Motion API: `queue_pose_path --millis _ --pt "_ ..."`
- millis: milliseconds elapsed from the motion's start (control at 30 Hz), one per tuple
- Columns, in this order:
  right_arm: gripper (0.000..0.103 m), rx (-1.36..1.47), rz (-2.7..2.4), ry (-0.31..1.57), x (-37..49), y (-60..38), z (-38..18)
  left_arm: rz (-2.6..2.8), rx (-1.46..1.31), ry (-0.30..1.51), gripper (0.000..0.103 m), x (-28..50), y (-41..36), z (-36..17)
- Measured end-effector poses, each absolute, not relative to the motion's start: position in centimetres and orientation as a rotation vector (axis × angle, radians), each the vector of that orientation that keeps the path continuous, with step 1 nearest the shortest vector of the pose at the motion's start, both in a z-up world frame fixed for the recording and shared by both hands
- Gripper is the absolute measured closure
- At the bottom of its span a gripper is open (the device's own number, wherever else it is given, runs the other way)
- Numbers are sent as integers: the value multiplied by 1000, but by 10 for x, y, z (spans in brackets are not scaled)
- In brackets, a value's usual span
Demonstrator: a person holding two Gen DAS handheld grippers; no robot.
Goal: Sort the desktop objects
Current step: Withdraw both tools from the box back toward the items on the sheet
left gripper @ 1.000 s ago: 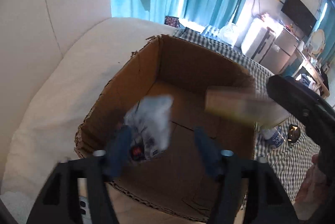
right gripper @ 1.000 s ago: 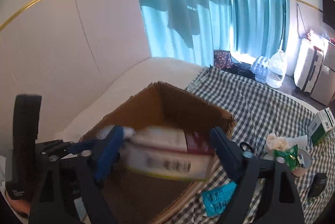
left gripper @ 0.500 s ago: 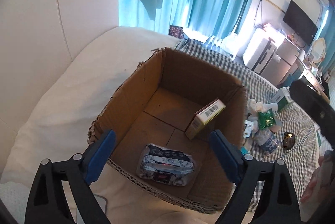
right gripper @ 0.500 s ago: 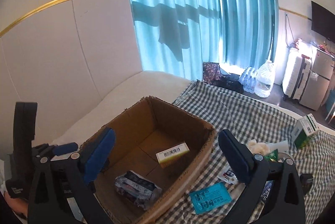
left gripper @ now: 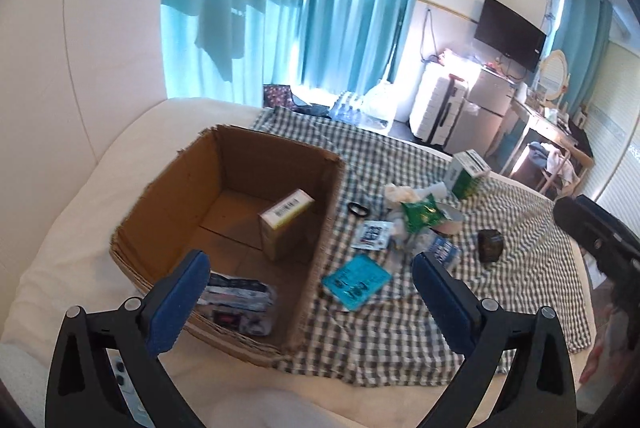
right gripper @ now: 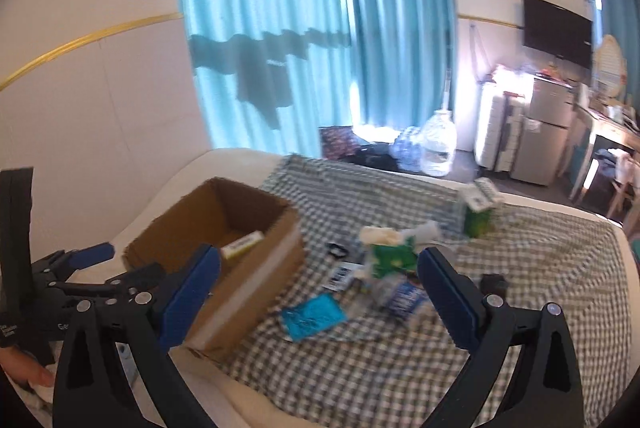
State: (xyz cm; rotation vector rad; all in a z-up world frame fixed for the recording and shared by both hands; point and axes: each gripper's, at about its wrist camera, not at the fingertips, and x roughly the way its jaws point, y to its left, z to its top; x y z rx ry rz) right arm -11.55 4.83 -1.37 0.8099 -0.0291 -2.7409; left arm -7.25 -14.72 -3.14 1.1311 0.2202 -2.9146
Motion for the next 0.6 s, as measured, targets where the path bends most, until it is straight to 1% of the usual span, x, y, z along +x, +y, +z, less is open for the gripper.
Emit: queue_pose_path --millis 100,200,367,600 --pt "3 823 -2808 -84 -102 90 -11 -2931 1163 182 0 -68 -121 -33" --pt "2 798 -2884 -96 -87 124 -8 -2949 1181 156 0 -65 -97 -33" --pt "0 813 -2965 -183 -70 175 -18 -3000 1221 81 0 -65 -50 -39" --pt "0 894 -2987 -249 -71 216 -47 -3056 1294 -130 0 -79 7 -58"
